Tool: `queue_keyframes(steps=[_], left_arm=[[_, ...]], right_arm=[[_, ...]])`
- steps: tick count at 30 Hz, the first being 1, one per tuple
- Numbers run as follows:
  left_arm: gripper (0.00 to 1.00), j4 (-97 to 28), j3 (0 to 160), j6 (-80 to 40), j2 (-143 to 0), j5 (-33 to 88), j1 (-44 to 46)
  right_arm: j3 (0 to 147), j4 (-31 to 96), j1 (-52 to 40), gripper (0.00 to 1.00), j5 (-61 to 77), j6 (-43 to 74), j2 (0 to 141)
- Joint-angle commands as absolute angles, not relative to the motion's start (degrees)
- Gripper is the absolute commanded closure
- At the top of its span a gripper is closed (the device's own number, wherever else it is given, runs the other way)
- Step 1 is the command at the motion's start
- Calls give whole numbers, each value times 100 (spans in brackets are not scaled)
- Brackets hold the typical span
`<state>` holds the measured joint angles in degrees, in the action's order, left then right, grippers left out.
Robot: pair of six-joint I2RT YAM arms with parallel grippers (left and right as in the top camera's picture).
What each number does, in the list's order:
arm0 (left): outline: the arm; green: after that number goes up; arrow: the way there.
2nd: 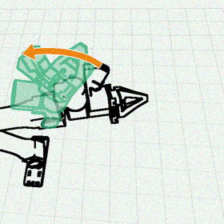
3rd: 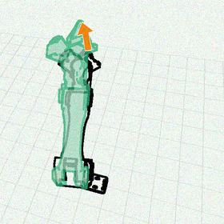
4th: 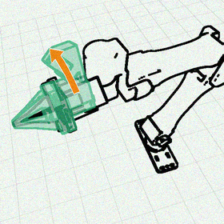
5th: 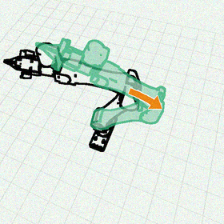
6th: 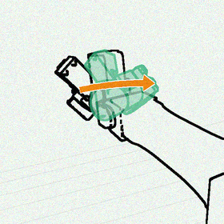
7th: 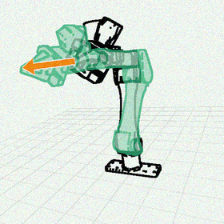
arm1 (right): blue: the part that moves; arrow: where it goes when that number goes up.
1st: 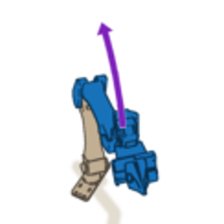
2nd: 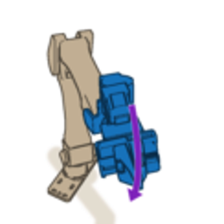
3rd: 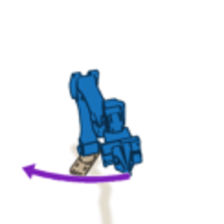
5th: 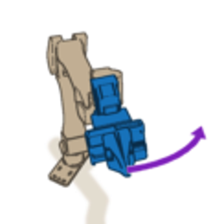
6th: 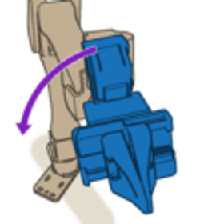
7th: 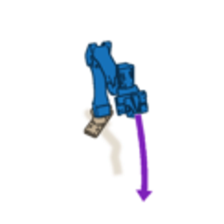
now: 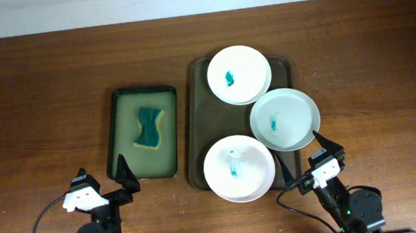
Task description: Clean dirty plates on tray and stack at the side
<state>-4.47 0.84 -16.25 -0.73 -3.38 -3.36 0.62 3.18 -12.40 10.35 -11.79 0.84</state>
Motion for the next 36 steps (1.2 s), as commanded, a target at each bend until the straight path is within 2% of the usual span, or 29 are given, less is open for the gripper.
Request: queue_keyframes(steps=[1,25,31,36], left_arm=[[1,-438,49,-1575,-36,-274,-349],[1,-438,49,-1575,-36,-274,-349],[1,-174,54,-1577,-34,-316,-353],[1,99,54,-1575,-36,469,-353]], right_arm=[[32,357,-1234,2,1024,-1157,47],[32,357,-1234,2,1024,-1157,47],[32,390,-1234,2,552,-1328,51],[32,266,-1236,2,961,-1306,51]])
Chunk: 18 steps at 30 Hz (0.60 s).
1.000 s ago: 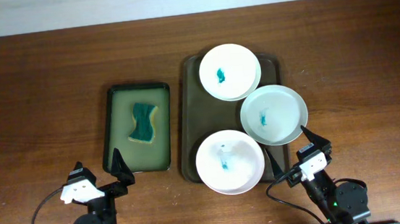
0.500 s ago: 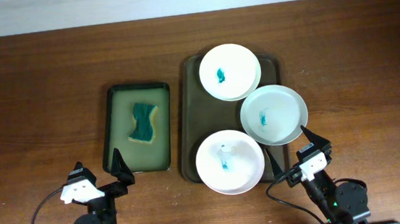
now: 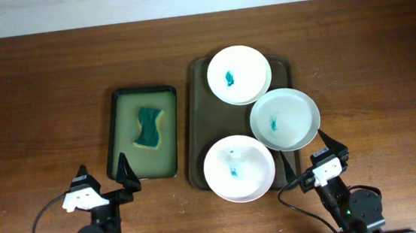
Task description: Clean dirty plates on tray and stack at the side
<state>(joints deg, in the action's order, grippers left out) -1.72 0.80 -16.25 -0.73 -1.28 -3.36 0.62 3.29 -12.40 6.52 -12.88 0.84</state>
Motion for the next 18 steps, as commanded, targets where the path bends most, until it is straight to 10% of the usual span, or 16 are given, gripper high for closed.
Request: queue_keyframes(steps=[1,8,18], left_arm=[[1,379,54,-1575,-34,705,-353],[1,523,1732,-1573,-1278,1424,-353],[1,-3879,6862,-1315,-6827,2274,-351]], right_arm=[[32,86,-1236,2,1444,-1304,51],[1632,1116,-1234,2,1658,-399,338],[5673,4021,-1234,2,2707,-399,4458]])
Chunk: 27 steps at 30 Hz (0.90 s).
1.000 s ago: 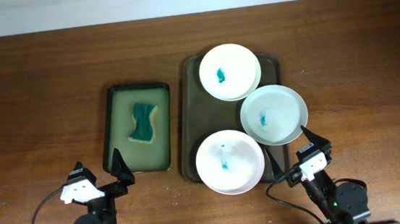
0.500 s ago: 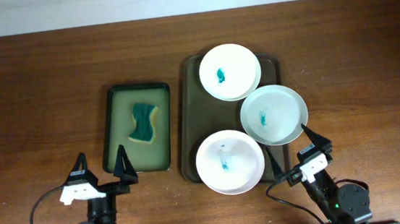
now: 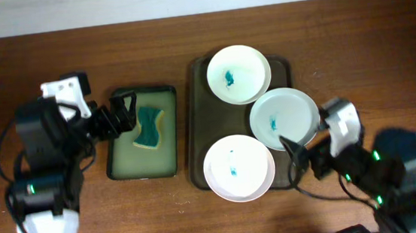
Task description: Clean dirty plates on tray and stack at the side
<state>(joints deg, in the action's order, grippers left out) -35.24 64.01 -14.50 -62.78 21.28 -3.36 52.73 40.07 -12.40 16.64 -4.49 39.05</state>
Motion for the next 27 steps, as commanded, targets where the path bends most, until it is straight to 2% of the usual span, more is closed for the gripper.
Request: queue_keyframes(steps=[1,4,6,7,9,12,15,17,19,22,24,26,27], left_arm=[[1,-4005,6862,-1317,-6958,2303,-351],[1,-4668,6858,-1313,-7299,2318,-336],[0,-4987,6855,-777,-7540,2318,-148],[0,-5048,6855,-609,-7583,2316,-64],[0,-4917,6855,-167,-7655,2051,331],[1,-4807,6845,-161,-7655,1903,567],[0,-4759,6812,-637,-7959,755,598],[11,-4740,6814,-757,-8654,744,598],[16,-4615,6814,-827,-9450,766,598],[31,-4047,6816,-803,-10162,646,711],[52,-3599,6816,-810,-10506,246,854],[59,-3518,6816,-810,-10803,10,1007],[68,-3514,6816,-810,-10932,-43,1063]], right_arm=[[5710,4007,-1234,2,3002,-399,4644],[5723,4062,-1236,2,3844,-397,5194],[5723,4156,-1234,2,3983,-395,5509],[5723,4204,-1234,2,3879,-270,5649],[5723,4659,-1234,2,2370,1179,6213],[5723,4873,-1234,0,2128,1555,6871],[5723,4777,-1236,18,2246,1553,7046],[5725,4805,-1236,27,2263,1551,6873],[5725,4801,-1234,27,2152,1551,6720],[5723,4801,-1236,27,2051,1553,6700],[5723,4770,-1236,27,2049,1553,6700],[5723,4770,-1236,27,2051,1553,6700],[5723,4772,-1236,27,2051,1553,6700]])
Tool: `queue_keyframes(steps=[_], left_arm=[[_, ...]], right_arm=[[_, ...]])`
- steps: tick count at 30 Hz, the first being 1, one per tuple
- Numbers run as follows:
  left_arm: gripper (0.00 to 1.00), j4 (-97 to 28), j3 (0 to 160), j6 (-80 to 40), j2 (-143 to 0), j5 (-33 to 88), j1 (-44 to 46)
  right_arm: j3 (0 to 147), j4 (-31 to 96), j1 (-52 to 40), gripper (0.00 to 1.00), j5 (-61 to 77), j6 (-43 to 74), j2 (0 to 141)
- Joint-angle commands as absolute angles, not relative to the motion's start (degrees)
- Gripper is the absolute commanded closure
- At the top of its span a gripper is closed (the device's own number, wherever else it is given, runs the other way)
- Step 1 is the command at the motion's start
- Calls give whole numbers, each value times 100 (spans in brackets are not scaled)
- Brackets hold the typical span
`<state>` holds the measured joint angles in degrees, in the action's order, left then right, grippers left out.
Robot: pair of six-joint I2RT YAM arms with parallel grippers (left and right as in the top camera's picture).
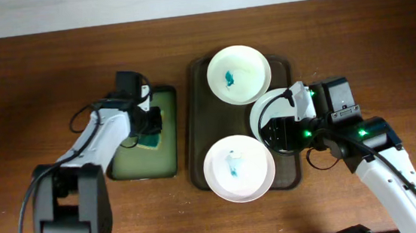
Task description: Clean dirty plates on tray and stack at the side
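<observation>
Three white plates with blue-green smears lie on the dark tray [193,133]: a far plate [238,74], a right plate [262,110] and a near plate [239,168]. My right gripper [281,135] is down over the right plate, covering much of it; its jaws are hidden by its own body. My left gripper [148,124] sits on the sponge [148,143] in the small green tray [144,166]. Only the sponge's near edge shows, and the jaws' state is hidden.
The small green tray lies just left of the large tray with a narrow strip of wooden table [352,36] between them. Both arms reach in from the near edge.
My left gripper moved right from the small tray's far left corner onto the sponge. My right gripper moved left and farther in, from the right plate's near rim to over that plate.
Both arms were folded at the near table edge at the first two moments, with the plates and sponge untouched. Then both were raised and extended, the left by the small tray, the right by the right plate. Now each is down over its object.
</observation>
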<state>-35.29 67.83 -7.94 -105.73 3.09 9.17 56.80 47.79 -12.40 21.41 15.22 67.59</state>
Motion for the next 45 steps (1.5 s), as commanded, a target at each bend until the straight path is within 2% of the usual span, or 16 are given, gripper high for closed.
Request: queue_keyframes(steps=[1,3,6,7,8,10,11,13,16,20,21,28,39,40,41,45], left_arm=[[79,-3494,6816,-810,-11098,-139,1116],[100,-3509,6816,-810,-11351,-132,1135],[100,-4307,7400,-812,-11286,47,1131],[84,-4770,7861,-810,-11284,45,1131],[51,-5070,8202,-810,-11284,45,1131],[25,-5382,8580,-803,-11284,14,1129],[24,-5387,8569,-810,-11286,21,1105],[29,-5363,8390,-810,-11310,19,1063],[47,-5068,8086,-810,-11526,21,1066],[83,-4733,7940,-810,-11979,23,1072],[100,-4768,7940,-810,-12007,23,1072],[100,-6270,9598,-808,-11463,-132,1072],[100,-6630,9933,-808,-11142,-128,1061],[100,-6635,9933,-808,-11142,-128,1061],[100,-6637,9933,-808,-11142,-128,1061],[100,-6652,9933,-808,-11142,-82,1061]], right_arm=[[5723,4770,-1236,27,2051,1553,6700],[5723,4755,-1236,27,2051,1553,6700],[5723,4777,-1234,27,2049,1551,6700],[5723,4775,-1234,27,2049,1551,6700],[5723,4777,-1234,27,2049,1553,6700],[5723,4781,-1234,27,2049,1551,6700],[5723,4786,-1236,26,2049,1553,6700],[5723,4786,-1234,24,2049,1551,6700],[5723,4781,-1234,21,2045,1551,6700],[5723,4783,-1236,20,2047,1551,6700],[5723,4786,-1234,20,2047,1551,6700],[5723,4781,-1234,19,1942,1551,6700],[5723,4821,-1234,14,1809,1551,6700],[5723,4818,-1234,12,1811,1551,6700],[5723,4816,-1234,2,1817,1559,6700],[5723,4801,-1219,1,1544,1575,6700]])
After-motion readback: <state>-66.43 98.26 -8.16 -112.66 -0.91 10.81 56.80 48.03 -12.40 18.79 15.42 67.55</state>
